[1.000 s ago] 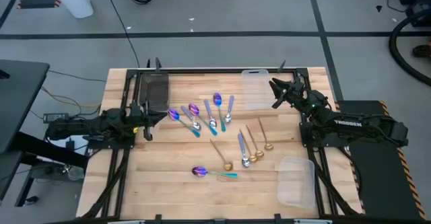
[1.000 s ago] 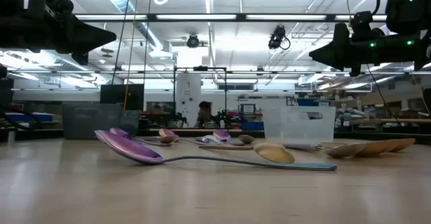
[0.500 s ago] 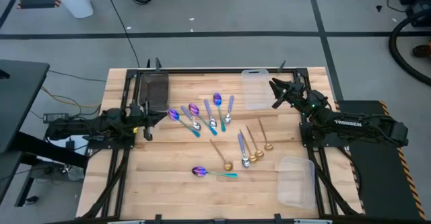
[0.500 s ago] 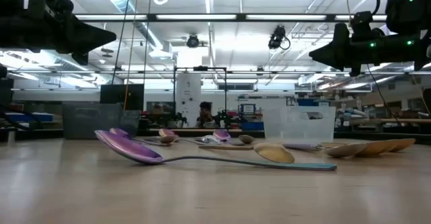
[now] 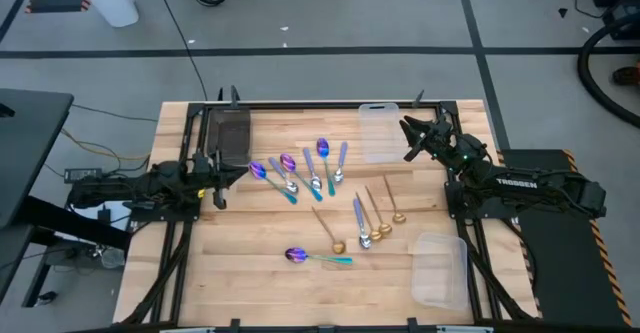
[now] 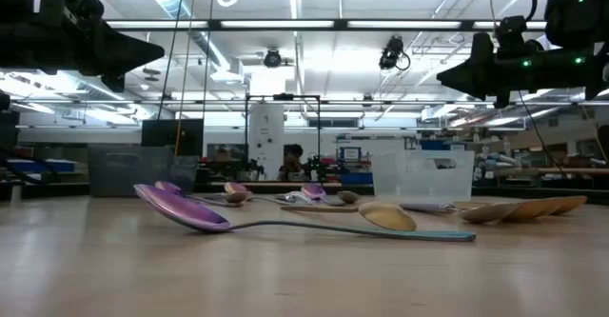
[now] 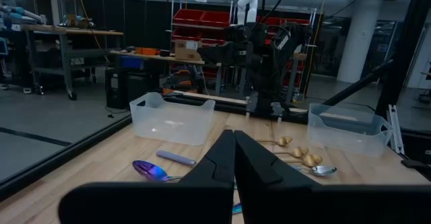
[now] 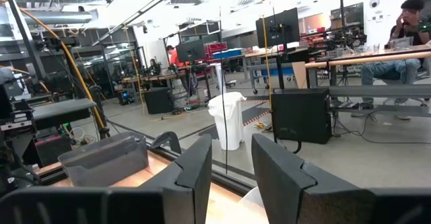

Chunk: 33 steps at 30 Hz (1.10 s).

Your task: Sort silverware by color (type)

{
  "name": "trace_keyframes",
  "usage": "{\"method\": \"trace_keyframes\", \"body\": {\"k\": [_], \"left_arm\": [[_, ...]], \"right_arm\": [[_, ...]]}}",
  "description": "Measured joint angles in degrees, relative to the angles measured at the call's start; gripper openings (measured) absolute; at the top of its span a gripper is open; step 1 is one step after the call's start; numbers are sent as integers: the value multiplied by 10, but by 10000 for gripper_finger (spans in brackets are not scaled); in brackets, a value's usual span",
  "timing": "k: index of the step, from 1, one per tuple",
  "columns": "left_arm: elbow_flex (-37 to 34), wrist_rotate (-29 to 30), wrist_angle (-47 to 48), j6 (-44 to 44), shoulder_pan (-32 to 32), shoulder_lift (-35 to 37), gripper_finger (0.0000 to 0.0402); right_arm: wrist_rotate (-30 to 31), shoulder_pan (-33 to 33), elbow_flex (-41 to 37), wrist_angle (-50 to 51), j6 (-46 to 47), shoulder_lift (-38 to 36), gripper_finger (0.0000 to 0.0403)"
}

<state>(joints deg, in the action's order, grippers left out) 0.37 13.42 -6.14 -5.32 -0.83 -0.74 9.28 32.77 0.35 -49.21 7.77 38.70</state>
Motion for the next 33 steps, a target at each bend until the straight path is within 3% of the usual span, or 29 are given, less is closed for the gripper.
{"method": "trace_keyframes", "body": {"k": [9, 15, 27, 33], "left_arm": [[0, 0, 0, -2, 0, 0, 9], [0, -1, 5, -164, 1, 0, 9], [0, 6, 1, -196, 0, 0, 9], [22, -74, 4, -184, 0, -15, 9]], "right_arm": [[0, 0, 0, 0, 0, 0, 117], [0, 0, 0, 0, 0, 0, 117], [0, 0, 0, 0, 0, 0, 117], [0, 0, 0, -1, 0, 0, 117]]}}
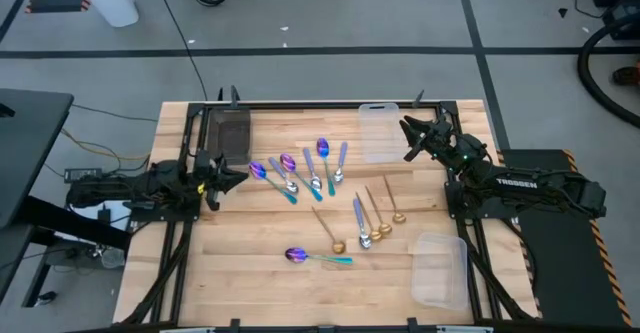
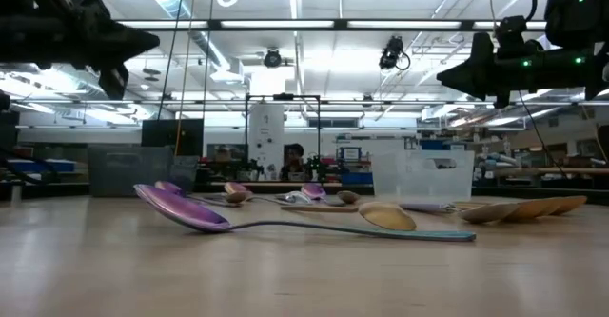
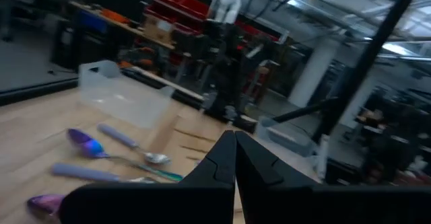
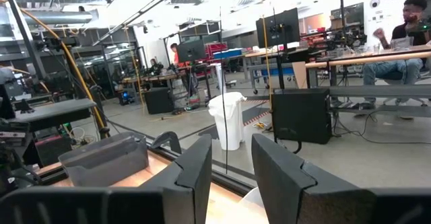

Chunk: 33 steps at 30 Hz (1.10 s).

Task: Sort silverware by color (type)
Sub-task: Put the purple spoon into the top transparent bin

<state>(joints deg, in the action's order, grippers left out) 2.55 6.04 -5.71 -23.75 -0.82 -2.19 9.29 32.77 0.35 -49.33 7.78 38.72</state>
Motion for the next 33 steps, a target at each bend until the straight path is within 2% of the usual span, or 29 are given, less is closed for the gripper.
{"method": "trace_keyframes", "body": {"k": [4, 9, 12, 16, 19, 23, 28, 33], "left_arm": [[22, -13, 1, 11, 0, -21, 9], [44, -7, 3, 31, 0, -47, 9], [65, -6, 5, 19, 0, -67, 9], [81, -12, 23, 34, 0, -114, 9], [98, -19, 9, 68, -1, -153, 9], [125, -16, -4, 94, -17, -212, 31], [161, -16, 1, 99, -40, -273, 92], [178, -16, 13, 99, -49, -326, 146]], "right_arm": [[0, 0, 0, -22, 24, 0, 117], [-2, 0, 0, -73, 134, 0, 117], [-64, 0, 1, -94, 149, 0, 117], [-167, -10, 35, -93, 267, 9, 117], [-239, -43, 83, -66, 274, 36, 117], [-216, -105, 179, 89, 197, 92, 117], [-136, -162, 312, 312, 117, 169, 117], [-74, -200, 387, 404, 82, 249, 117]]}}
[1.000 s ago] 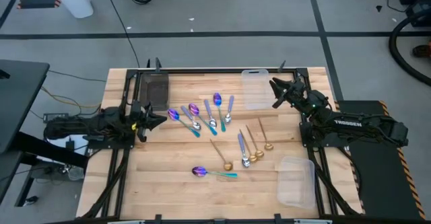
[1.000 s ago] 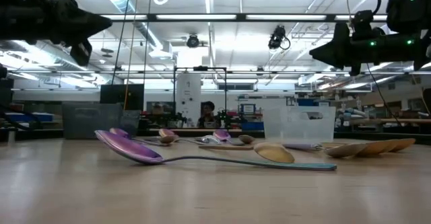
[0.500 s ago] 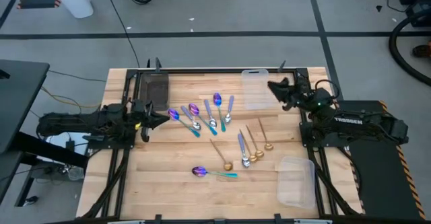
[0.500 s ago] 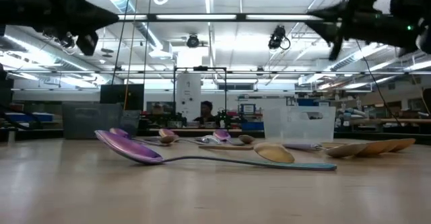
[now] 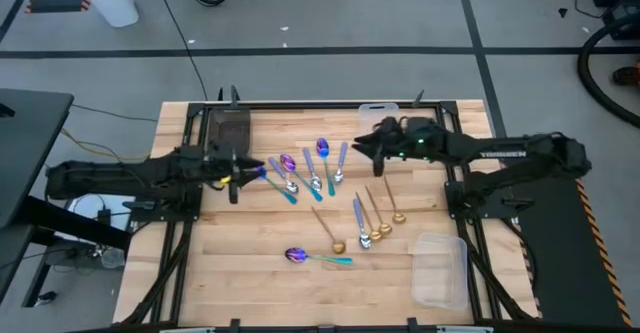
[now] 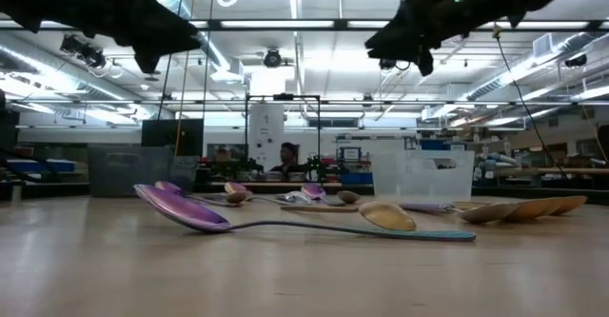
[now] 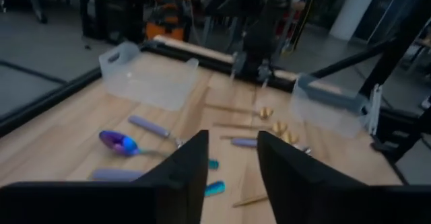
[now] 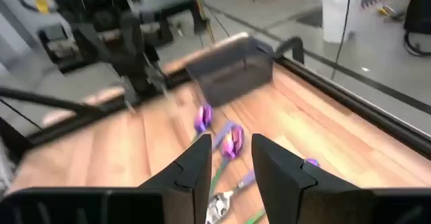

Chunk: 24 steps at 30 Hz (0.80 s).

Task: Sort silverware by color (type)
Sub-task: Put the purple spoon into the top transparent bin

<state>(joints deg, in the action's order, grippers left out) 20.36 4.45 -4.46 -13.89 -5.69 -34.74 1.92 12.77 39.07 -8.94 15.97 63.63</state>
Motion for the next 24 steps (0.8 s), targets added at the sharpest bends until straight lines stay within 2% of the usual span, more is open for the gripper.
{"method": "trace_keyframes", "body": {"k": [7, 16, 24], "left_arm": [[23, 0, 33, -4, 0, -58, 176], [45, 39, 34, -1, -1, -117, 179], [56, 35, 26, 11, -10, -133, 179]], "right_arm": [[5, -12, 70, 85, -8, 100, 117], [73, -36, 162, 196, 2, 226, 117], [104, -49, 263, 293, 33, 315, 117]]}}
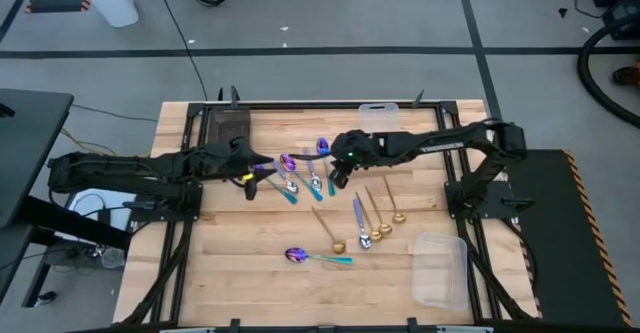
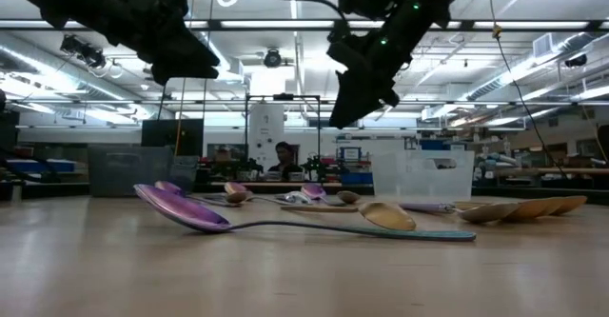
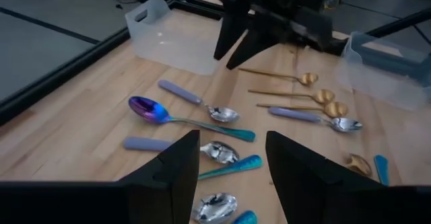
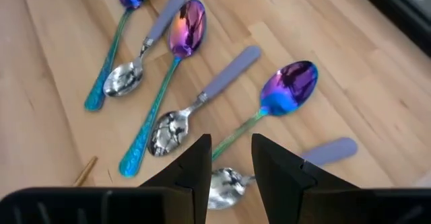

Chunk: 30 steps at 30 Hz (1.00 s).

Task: Sort silverware by color (type)
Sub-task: Put the purple spoon into the top transparent bin

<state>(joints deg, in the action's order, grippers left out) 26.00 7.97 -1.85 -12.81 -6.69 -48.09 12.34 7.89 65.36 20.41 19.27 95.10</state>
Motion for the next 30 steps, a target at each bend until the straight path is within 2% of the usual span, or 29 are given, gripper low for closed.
{"method": "trace_keyframes", "body": {"k": [9, 17, 20, 27, 30], "left_arm": [[0, -5, 8, 17, 2, 1, 179], [0, -7, 30, 23, 2, 1, 179], [0, -7, 32, 25, 2, 1, 179], [0, -8, 34, 45, 1, 1, 179], [0, -7, 39, 46, 1, 1, 179]], "right_arm": [[-26, -12, 98, 64, 14, 72, 124], [-15, -47, 117, 90, -63, 110, 143], [24, -70, 117, 109, -102, 120, 152], [164, -126, 116, 119, -161, 161, 156], [179, -133, 116, 127, -155, 171, 156]]}}
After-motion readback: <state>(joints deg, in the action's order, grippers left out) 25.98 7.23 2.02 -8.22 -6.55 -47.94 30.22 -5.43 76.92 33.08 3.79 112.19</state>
